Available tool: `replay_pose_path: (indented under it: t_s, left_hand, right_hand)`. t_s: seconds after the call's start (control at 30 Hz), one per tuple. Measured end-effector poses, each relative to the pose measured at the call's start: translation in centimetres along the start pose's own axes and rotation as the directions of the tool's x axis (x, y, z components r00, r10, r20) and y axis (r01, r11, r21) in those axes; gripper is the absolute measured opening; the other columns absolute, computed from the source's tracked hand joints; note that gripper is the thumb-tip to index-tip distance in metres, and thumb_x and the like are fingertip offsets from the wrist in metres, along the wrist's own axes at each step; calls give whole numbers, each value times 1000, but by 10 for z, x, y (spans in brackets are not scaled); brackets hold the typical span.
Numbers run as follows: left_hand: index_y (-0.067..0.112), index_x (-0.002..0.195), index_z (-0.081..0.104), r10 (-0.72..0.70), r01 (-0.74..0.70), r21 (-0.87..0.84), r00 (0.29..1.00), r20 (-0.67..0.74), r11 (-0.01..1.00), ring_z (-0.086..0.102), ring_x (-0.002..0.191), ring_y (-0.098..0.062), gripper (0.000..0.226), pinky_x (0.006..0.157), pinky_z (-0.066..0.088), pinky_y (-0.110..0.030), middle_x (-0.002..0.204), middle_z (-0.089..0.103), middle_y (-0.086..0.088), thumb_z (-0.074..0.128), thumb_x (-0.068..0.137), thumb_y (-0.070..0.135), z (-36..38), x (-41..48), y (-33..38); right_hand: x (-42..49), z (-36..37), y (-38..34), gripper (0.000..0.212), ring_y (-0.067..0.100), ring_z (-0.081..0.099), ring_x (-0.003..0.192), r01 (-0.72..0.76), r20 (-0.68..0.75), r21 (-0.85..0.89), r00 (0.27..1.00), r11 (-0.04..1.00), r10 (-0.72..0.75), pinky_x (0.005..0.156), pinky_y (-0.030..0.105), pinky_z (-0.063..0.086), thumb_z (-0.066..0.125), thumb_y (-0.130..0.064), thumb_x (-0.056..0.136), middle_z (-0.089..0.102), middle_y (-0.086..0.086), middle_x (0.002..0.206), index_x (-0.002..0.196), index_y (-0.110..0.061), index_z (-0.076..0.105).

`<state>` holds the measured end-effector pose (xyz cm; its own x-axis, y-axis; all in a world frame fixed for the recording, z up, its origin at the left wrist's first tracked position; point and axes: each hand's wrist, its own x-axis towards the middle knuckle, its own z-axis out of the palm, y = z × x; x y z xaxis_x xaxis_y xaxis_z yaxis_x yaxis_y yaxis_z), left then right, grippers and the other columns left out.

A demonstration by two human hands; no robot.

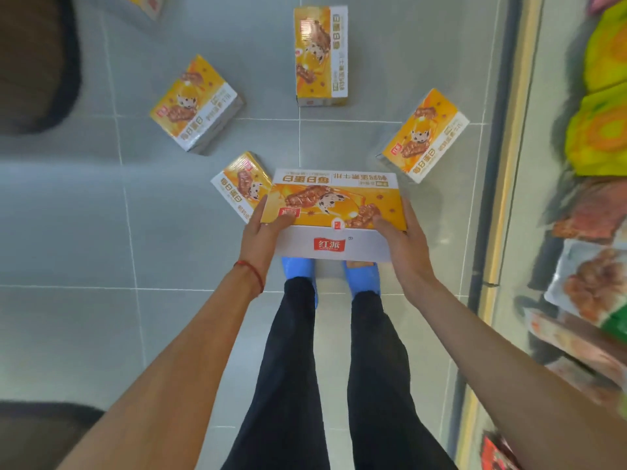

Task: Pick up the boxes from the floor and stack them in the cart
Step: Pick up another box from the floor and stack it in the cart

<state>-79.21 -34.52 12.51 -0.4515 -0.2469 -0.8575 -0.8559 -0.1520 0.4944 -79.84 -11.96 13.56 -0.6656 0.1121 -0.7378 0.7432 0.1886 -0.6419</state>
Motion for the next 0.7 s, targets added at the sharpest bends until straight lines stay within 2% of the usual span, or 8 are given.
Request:
replay_pose_path:
  t_s: [0.07,0.13,0.23,0.33,0.4,0.5,0.6,0.7]
  left_hand:
    - [38,127,60,51,-51,-14,998,-25,999,66,103,-10,37,87,57,-30,115,69,9,68,93,27,-9,-32,6]
    - [40,118,61,103,-106,-43,992,-70,993,67,93,-4,25,73,55,-16,105,70,16,66,95,30,-18,-64,9]
    - [31,130,59,156,-170,-89,977,-143,981,72,93,-9,37,65,54,-12,113,73,5,65,94,40,-29,-111,5]
    - [34,135,58,172,-206,-126,957,-234,970,74,94,-11,60,71,60,-21,120,69,-2,68,83,63,-36,-156,-7]
    - [38,134,59,146,-202,-149,937,-318,968,71,104,-13,80,85,62,-34,127,63,-5,67,68,82,-40,-189,-22]
    - [43,130,62,109,-236,-238,887,-449,942,67,111,-12,77,96,57,-38,128,62,-2,67,65,84,-41,-240,-50]
    - [32,131,63,48,-277,-373,853,-519,886,71,100,-6,76,88,59,-30,123,67,-3,70,69,75,-42,-287,-80]
    - [28,129,63,-4,-317,-477,829,-559,820,72,102,-13,69,88,60,-34,122,70,-3,74,74,67,-46,-327,-113]
  right_hand:
    - [-23,-5,-16,42,6,72,103,46,49,-25,998,999,-45,70,17,58,61,-42,102,71,-13,123,142,-48,49]
    - [-44,-9,-28,46,10,71,108,86,109,-45,991,995,-81,78,23,59,65,-50,97,70,-9,128,140,-52,49]
    - [-74,-14,-46,63,15,65,119,106,156,-77,983,991,-93,91,31,60,72,-70,78,60,-2,138,134,-65,44]
    - [-98,-22,-55,89,17,62,121,160,190,-123,972,979,-135,91,35,62,74,-83,64,52,4,141,143,-57,43]
    - [-119,-26,-62,79,13,62,119,203,238,-143,957,969,-166,80,24,61,75,-74,71,49,2,140,142,-53,47]
    - [-154,-29,-70,71,12,63,117,287,344,-192,915,938,-210,76,23,61,73,-71,75,49,3,139,138,-49,50]
    - [-190,-26,-74,61,4,61,118,372,448,-252,863,894,-233,85,22,60,73,-57,88,50,-4,139,141,-38,51]
    - [-227,-19,-72,56,3,67,109,397,558,-306,811,865,-175,73,17,58,69,-46,95,61,-9,130,145,-35,47]
